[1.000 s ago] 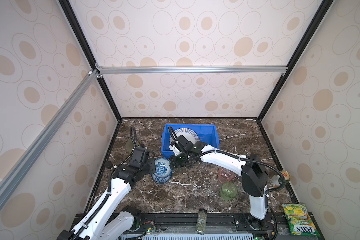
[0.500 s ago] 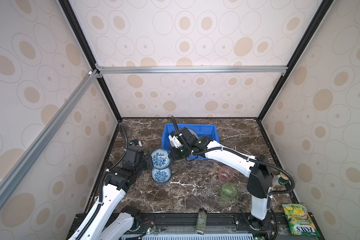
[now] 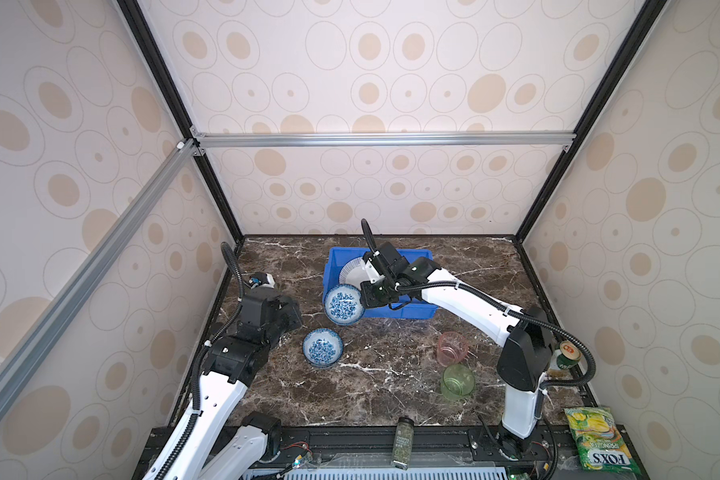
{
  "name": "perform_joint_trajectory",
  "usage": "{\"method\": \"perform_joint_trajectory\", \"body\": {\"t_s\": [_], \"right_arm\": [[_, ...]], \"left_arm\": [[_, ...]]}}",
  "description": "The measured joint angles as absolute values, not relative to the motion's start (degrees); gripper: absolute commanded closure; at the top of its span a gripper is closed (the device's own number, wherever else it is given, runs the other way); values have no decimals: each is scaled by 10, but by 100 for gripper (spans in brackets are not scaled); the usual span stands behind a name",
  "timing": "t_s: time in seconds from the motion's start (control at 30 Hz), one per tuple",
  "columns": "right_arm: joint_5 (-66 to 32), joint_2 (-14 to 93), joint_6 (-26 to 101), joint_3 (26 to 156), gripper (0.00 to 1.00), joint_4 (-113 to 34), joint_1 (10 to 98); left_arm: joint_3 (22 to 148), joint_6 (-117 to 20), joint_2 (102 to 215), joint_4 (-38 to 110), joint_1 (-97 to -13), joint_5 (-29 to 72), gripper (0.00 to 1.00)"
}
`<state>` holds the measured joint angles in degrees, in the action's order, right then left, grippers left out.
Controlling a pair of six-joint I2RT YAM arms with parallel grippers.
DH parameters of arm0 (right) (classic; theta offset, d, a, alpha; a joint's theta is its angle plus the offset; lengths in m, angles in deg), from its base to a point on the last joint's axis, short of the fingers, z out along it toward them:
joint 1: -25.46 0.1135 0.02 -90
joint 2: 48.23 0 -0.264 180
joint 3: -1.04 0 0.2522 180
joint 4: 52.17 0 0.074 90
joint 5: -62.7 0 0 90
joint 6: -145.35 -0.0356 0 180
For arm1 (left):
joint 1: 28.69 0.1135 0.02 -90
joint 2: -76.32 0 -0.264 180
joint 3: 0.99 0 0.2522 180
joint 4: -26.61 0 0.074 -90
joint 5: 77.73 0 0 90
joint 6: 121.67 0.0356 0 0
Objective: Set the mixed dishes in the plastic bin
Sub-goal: 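Lift the top floral bowl into the bin with the right gripper, then lower the floral bowl onto the striped plate and open the right gripper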
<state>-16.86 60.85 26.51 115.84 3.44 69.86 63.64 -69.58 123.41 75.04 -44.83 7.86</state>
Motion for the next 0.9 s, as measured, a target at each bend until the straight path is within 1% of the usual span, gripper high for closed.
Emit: {"method": "perform_joint_trajectory", "body": {"t_s": [0.33, 0.53, 0.73, 0.9], "right_arm": [[-168, 633, 278, 1225, 100, 46, 635], [-164, 697, 276, 1276, 100, 69, 606], [-162, 759, 273, 1331, 100, 105, 595], [-166, 789, 273, 1375, 100, 128, 591]], "left_arm": [[614, -696, 1270, 728, -448, 123, 65], [606, -696, 1284, 725, -448, 133, 65], [602, -693, 1285, 725, -448, 133, 64], [595, -691, 1296, 724, -448, 136, 64]]}}
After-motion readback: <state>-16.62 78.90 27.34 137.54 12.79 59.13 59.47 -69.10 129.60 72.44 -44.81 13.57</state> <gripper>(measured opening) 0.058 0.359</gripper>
